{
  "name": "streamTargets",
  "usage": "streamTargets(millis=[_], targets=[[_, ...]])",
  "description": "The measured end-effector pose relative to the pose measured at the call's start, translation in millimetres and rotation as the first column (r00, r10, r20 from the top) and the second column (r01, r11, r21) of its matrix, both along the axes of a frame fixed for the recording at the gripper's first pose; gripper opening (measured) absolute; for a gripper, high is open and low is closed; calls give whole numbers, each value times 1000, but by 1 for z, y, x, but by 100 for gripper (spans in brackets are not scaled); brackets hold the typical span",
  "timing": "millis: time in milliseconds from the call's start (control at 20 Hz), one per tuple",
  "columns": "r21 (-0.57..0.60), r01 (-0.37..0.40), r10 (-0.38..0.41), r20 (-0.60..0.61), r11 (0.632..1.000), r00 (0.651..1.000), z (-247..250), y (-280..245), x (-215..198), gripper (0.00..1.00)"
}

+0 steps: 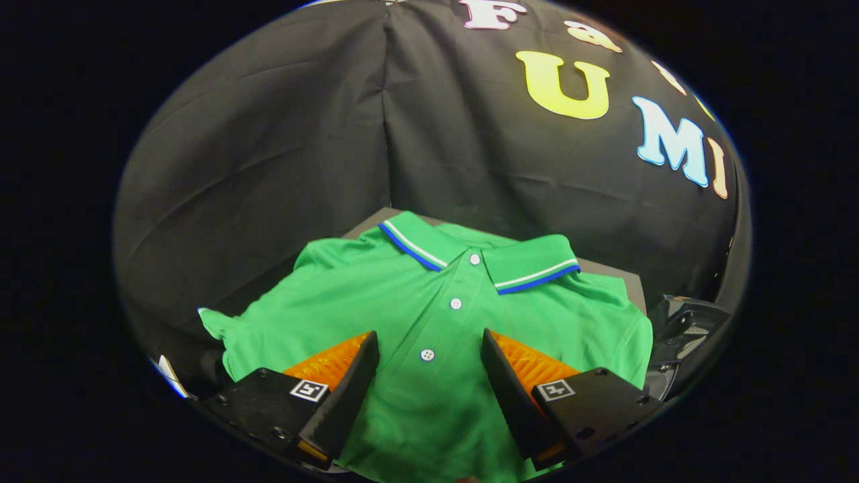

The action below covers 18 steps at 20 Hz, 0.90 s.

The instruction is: Put the clothes into the washing machine and then close the washing machine lid.

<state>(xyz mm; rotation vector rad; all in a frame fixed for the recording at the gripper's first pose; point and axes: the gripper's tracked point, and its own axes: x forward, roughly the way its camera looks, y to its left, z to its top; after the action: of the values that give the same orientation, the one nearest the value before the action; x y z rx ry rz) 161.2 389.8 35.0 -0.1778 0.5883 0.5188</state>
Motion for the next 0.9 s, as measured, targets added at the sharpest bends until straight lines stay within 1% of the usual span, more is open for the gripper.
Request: streamTargets(millis=[50, 200, 300, 400, 450, 550, 600, 650, 700, 750, 900], targets=[[-12, -2, 1, -16, 1000, 1000, -4, 0, -2, 97], [0, -2, 2, -25, 1000, 1000, -4, 1, -2, 96], [3, -7, 7, -35, 1000, 999, -1, 1, -2, 73], [-12, -16, 15, -41, 1000, 999, -2, 0, -1, 73], [-8, -34, 34, -42, 999, 999, -1, 3, -2, 73], [69, -2, 5, -49, 998, 999, -1, 6, 0, 36], [70, -11, 15, -56, 997, 998, -3, 3, -1, 18], [76, -26, 30, -46, 997, 999, -2, 7, -1, 18], [97, -12, 17, -50, 995, 999, -14, 6, -3, 10], [95, -33, 38, -44, 995, 998, 0, 5, -2, 2], [146, -50, 60, -62, 988, 996, 2, 7, -2, 2]])
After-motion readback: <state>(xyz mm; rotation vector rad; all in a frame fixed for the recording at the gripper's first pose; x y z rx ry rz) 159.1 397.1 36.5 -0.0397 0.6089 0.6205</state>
